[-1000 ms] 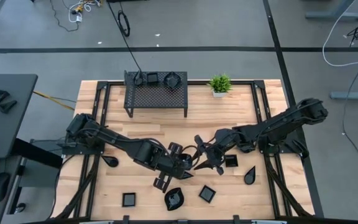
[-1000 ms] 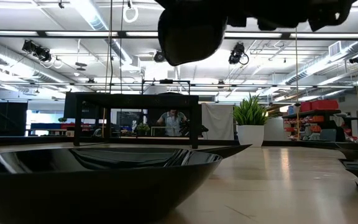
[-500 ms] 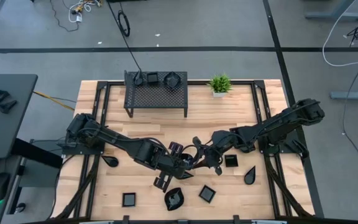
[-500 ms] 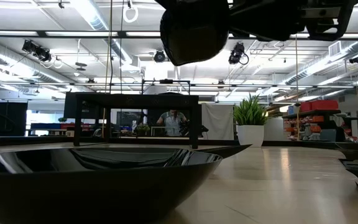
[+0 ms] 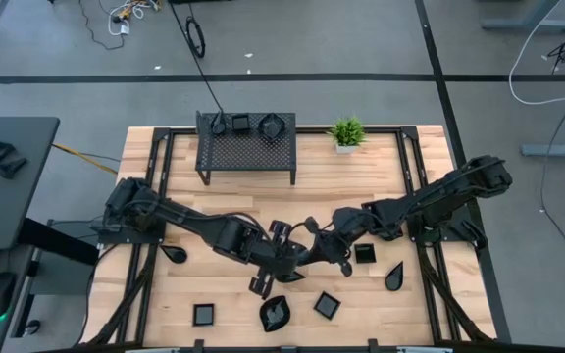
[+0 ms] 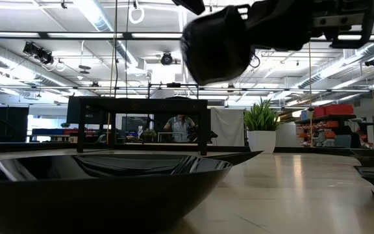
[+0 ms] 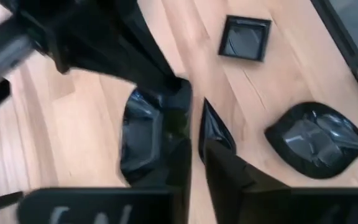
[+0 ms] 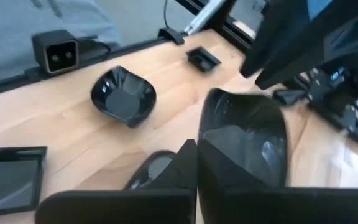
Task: Pick & Place Mini shaped plates
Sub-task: Stack the black leaf-shaped plate on top of the leaf-shaped plate on the shelf
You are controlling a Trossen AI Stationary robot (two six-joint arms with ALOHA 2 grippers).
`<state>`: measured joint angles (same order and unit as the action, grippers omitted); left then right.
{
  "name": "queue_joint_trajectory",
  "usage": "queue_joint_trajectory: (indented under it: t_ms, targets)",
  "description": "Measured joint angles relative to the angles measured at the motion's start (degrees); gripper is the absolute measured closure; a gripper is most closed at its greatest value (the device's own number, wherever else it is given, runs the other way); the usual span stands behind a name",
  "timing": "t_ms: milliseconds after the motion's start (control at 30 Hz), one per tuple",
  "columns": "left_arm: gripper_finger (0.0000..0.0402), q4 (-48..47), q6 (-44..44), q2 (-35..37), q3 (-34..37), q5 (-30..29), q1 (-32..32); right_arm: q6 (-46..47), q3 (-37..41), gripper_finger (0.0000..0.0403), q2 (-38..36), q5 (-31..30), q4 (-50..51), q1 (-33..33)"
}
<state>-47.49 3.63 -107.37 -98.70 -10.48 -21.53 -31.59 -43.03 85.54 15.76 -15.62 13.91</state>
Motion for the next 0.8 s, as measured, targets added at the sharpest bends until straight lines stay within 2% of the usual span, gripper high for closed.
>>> queue_joint_trajectory:
  t_ms: [100, 233, 400, 500, 567, 667, 800]
  targets:
    - [0.0313, 0.44, -0.03, 0.0, -0.11, 0.0, 0.57, 1.16, -0.04, 0.04, 0.0, -0.23, 1.21, -0.04]
    - [0.0265, -3.66, -2.92, 0.05, -3.54, 0.21, 1.24, 1.39, -0.04, 0.0401, 0.02, -1.44, 4.16, 0.04]
    - [0.0228, -18.61, -12.78, 0.24, -11.26, -0.52, 1.48, 2.66, -0.04, 0.0401, -0.03, -6.43, 8.97, -0.24]
    - [0.0224, -27.86, -18.73, 0.77, -12.62, -4.76, 0.38, 2.2, -0.04, 0.0402, -0.84, -8.37, 9.43, -0.22]
    - [0.0227, -30.62, -21.73, 2.09, -10.36, -10.5, -1.6, 0.92, -0.04, 0.0402, -2.62, -8.86, 8.97, -0.22]
    - [0.0233, -28.0, -26.45, 5.63, -3.27, -16.98, -5.06, -1.17, -0.66, 0.0402, -6.04, -9.28, 9.13, -0.71]
    - [0.0244, -16.83, -32.89, 11.64, 11.05, -21.22, -8.71, -7.11, -5.2, 0.0402, -8.76, -14.76, 9.79, -3.28]
